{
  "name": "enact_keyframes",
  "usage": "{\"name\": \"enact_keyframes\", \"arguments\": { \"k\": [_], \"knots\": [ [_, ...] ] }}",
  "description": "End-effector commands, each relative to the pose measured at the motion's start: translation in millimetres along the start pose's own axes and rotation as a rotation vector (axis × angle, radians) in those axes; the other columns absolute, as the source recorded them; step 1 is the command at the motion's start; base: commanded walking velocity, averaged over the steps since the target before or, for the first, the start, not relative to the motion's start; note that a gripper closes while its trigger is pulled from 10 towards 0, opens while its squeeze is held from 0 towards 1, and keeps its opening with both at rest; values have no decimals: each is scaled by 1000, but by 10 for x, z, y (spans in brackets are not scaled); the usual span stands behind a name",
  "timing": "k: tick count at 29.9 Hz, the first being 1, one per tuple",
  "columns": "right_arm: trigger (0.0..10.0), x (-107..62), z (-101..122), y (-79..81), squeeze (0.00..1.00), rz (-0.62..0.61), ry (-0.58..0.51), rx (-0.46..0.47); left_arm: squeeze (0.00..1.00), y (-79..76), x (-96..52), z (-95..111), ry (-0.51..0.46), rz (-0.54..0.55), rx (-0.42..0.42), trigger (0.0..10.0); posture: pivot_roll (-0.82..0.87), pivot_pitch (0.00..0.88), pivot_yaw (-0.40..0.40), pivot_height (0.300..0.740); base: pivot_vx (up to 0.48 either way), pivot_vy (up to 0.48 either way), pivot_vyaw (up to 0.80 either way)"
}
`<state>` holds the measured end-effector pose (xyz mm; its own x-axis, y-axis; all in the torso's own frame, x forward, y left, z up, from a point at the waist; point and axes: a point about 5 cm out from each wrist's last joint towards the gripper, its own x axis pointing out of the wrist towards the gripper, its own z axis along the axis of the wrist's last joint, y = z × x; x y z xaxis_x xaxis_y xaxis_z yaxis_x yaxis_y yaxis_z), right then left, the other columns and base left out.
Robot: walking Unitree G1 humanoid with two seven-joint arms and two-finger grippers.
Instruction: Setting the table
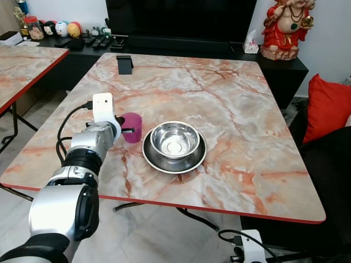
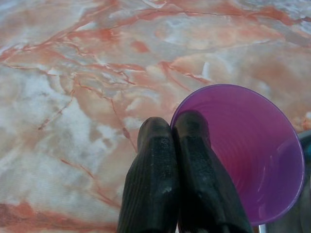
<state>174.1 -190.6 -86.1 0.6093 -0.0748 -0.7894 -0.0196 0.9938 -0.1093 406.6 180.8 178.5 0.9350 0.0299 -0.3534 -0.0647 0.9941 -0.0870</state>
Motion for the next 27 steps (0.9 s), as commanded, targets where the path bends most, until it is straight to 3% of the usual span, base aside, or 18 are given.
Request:
{"name": "enact_keyframes", "arguments": {
  "k": [1,2,4,5,7,13,14,15,16,19,20,22,23,27],
  "knots": [
    [10000,-6,-30,-23,0,-5,16,-2,376,-38,1,18,6,-12,6,10000,52,0,-47,731,0,0,0],
    [10000,-6,-30,-23,0,-5,16,-2,431,-39,1,18,6,-13,7,10000,52,0,-47,731,0,0,0],
    [10000,-6,-30,-23,0,-5,16,-2,431,-46,1,17,5,-16,7,10000,52,0,-47,731,0,0,0],
    [10000,-5,-30,-23,0,-5,16,-2,490,-49,1,17,4,-17,7,10000,52,0,-47,731,0,0,0],
    [10000,-6,-32,-20,0,-4,16,-2,514,-64,1,15,3,-23,12,10000,52,0,-48,731,0,0,0],
    [10000,-7,-36,-18,0,-5,16,0,514,-76,1,16,1,-28,12,10000,52,0,-47,731,0,0,0],
    [10000,-7,-36,-18,0,-5,17,0,773,-78,1,20,0,-29,13,10000,53,0,-47,731,0,0,0],
    [10000,-7,-37,-17,0,-5,17,0,773,-79,1,23,-1,-29,13,10000,53,0,-47,731,0,0,0],
    [10000,-7,-36,-17,0,-5,17,0,988,-80,0,30,-3,-29,13,10000,53,0,-47,731,0,0,0],
    [10000,-7,-36,-16,0,-4,17,1,988,-82,0,36,-5,-29,13,10000,53,0,-47,731,0,0,0],
    [10000,-7,-36,-16,0,-5,17,1,702,-83,0,39,-6,-28,13,10000,53,0,-47,731,0,0,0],
    [10000,-7,-36,-16,0,-5,17,1,702,-84,-2,55,-14,-27,11,10000,52,0,-47,731,0,0,0],
    [10000,-7,-37,-15,0,-4,17,1,0,-88,-6,90,-30,-25,8,10000,52,0,-47,731,0,0,0],
    [10000,-7,-38,-16,0,-4,17,0,0,-99,-15,158,-72,-25,20,10000,53,0,-48,731,0,0,0]
  ]
}}
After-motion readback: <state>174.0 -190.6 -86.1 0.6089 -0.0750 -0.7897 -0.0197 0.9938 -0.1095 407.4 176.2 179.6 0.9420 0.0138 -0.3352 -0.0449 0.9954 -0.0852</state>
